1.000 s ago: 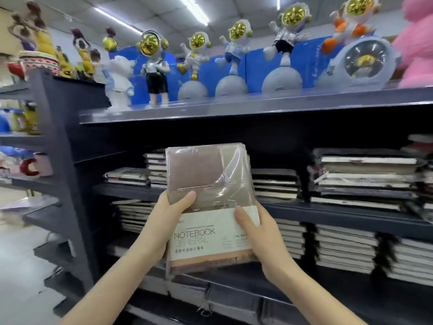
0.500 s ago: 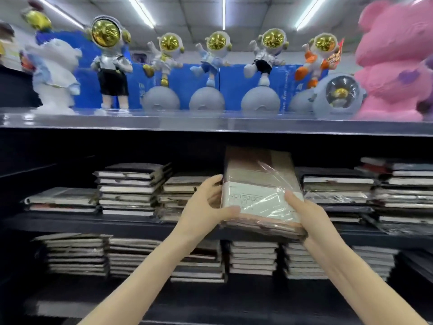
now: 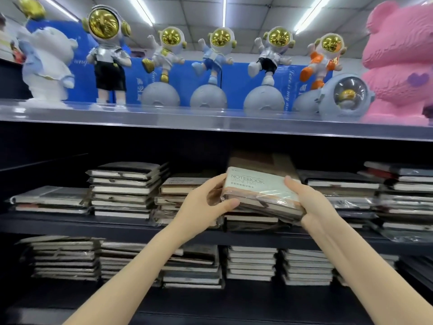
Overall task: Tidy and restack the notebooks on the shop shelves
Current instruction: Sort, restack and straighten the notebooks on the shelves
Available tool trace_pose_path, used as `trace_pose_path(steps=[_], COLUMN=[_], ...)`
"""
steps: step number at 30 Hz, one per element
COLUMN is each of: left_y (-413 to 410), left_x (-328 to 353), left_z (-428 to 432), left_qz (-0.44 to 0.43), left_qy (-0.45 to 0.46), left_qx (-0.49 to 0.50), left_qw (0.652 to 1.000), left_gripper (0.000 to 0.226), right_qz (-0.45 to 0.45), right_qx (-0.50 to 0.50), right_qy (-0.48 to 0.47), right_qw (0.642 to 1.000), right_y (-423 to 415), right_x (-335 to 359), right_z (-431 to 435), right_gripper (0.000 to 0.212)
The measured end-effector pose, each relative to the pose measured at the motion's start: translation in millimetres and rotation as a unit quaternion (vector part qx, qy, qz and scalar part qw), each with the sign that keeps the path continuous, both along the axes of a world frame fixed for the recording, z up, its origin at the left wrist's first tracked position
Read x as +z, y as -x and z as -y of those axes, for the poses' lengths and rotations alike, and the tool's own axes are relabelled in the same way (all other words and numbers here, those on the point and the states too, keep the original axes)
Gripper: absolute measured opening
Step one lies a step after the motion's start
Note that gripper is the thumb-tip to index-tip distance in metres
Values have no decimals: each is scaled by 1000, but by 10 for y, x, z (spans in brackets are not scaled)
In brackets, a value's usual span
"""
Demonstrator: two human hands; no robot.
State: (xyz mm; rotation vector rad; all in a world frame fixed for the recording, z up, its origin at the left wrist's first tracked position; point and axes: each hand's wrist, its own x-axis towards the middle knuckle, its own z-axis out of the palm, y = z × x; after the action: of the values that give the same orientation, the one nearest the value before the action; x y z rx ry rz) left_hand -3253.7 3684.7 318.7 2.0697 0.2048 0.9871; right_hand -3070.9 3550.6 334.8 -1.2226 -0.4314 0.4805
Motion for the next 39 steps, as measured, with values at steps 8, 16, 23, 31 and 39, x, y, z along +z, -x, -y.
trace_pose_path(steps=[8,16,23,31,39], left_y=[474,1599,2728,3441,3402], left_x=[64,-27,-51,-217,-288], left_z=[-183,-971,-1789,-2380,-2665], left_qz=[89,100,115,127,105], left_qy=[0,-7,-13,30,53], left_qx=[25,57,108,166,173], left_qw=[996,993,987,977,978], left_gripper=[50,57,55,52,55], right_qz=[20,13,17,18,37], right_qx=[46,83,105,129,105], right_qy=[-5,6,-2,10,27], right_qw=[999,996,994,991,993], right_y=[384,1472,2604,3420,3487], right_x=[192,89,131,118,188], right_z=[-315,-1250,-2182,-3078,-3349], right_gripper=[106,109,29,35,56])
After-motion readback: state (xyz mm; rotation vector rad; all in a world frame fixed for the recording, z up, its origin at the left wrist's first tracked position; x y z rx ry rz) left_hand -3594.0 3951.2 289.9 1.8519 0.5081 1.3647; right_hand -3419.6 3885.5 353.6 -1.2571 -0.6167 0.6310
